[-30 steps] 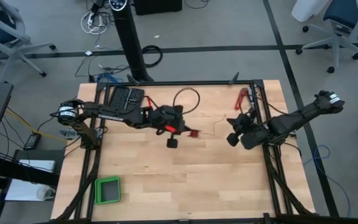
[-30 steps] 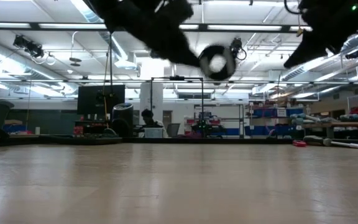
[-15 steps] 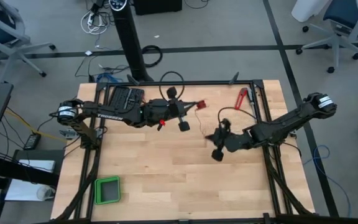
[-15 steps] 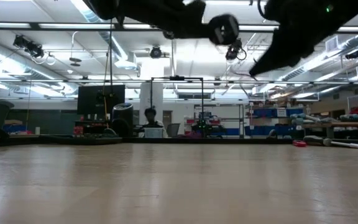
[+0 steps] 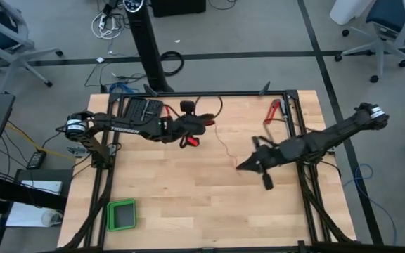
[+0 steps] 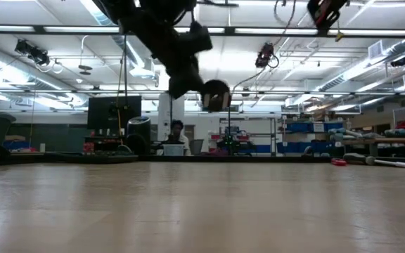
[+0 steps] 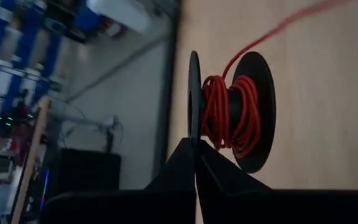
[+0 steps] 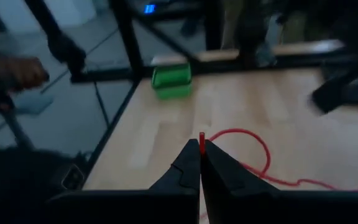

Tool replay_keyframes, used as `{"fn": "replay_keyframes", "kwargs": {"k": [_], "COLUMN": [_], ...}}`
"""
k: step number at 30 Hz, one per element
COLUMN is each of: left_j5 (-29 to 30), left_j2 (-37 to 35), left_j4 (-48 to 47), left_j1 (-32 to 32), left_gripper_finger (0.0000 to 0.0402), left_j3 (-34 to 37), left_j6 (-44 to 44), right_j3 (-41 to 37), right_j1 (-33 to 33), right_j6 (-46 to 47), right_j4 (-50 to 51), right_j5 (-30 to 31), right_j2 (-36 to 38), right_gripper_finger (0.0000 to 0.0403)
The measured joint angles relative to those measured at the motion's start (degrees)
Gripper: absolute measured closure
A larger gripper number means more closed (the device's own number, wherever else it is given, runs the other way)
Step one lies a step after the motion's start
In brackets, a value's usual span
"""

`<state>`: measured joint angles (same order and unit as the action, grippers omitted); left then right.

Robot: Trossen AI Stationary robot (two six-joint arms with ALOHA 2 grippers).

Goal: Coil cords
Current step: Uncoil the red wire from the black spool

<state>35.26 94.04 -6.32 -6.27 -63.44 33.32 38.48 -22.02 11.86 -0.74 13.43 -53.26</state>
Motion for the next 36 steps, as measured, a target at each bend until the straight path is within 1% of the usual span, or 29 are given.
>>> {"fn": "replay_keyframes", "kwargs": {"k": [2,4,7,10,12,14,16,19,21,24,27,30,33,36], "left_j5": [0.05,-0.63,-5.49,-15.19,-23.44,-31.46,-38.14,-44.84,-46.84,-46.57,-42.6,-34.8,-24.97,-15.07], "left_j2": [0.02,0.02,0.02,0.02,0.02,0.04,0.04,0.04,0.04,0.04,0.04,0.04,0.04,0.04], "left_j4": [-4.19,-8.01,-11.99,-13.58,-13.35,-11.44,-7.57,0.4,7.32,18.6,29.88,37.38,41.42,41.34], "left_j1": [0.39,0.95,1.6,2.03,2.16,2.17,2.19,2.17,2.14,1.41,0.56,-0.04,-0.43,-0.89], "left_gripper_finger": [0.0401,0.0401,0.0401,0.0401,0.0401,0.0401,0.0401,0.0401,0.0401,0.0401,0.0401,0.0401,0.0401,0.0401], "left_j3": [0.0,0.0,0.0,0.0,0.0,0.0,0.0,0.0,0.0,0.0,0.0,0.0,0.0,-0.02], "left_j6": [-2.0,-4.04,-6.79,-9.06,-9.87,-11.2,-12.52,-14.13,-15.59,-17.33,-19.88,-20.3,-20.08,-17.94], "right_j3": [0.0,0.0,0.0,0.0,0.0,0.0,0.0,0.0,0.0,0.0,0.0,0.0,0.0,0.0], "right_j1": [-0.71,-1.43,-2.35,-2.55,-2.13,-1.33,-0.18,1.4,2.46,3.74,4.15,4.16,4.05,3.63], "right_j6": [0.1,1.4,4.39,9.04,12.63,16.26,19.79,23.63,25.59,27.53,29.16,29.13,26.54,21.07], "right_j4": [3.7,8.08,16.47,25.72,30.69,34.92,37.85,40.92,41.87,42.01,41.68,38.78,33.49,25.34], "right_j5": [5.94,14.56,28.13,39.57,44.34,46.19,46.3,43.87,41.03,36.06,30.76,25.21,18.63,10.55], "right_j2": [4.14,7.75,12.4,15.22,15.67,15.56,14.43,12.08,9.96,6.2,1.91,-2.23,-5.98,-8.92], "right_gripper_finger": [0.0403,0.0403,0.0403,0.0403,0.0403,0.0403,0.0403,0.0403,0.0403,0.0403,0.0403,0.0403,0.0403,0.0403]}}
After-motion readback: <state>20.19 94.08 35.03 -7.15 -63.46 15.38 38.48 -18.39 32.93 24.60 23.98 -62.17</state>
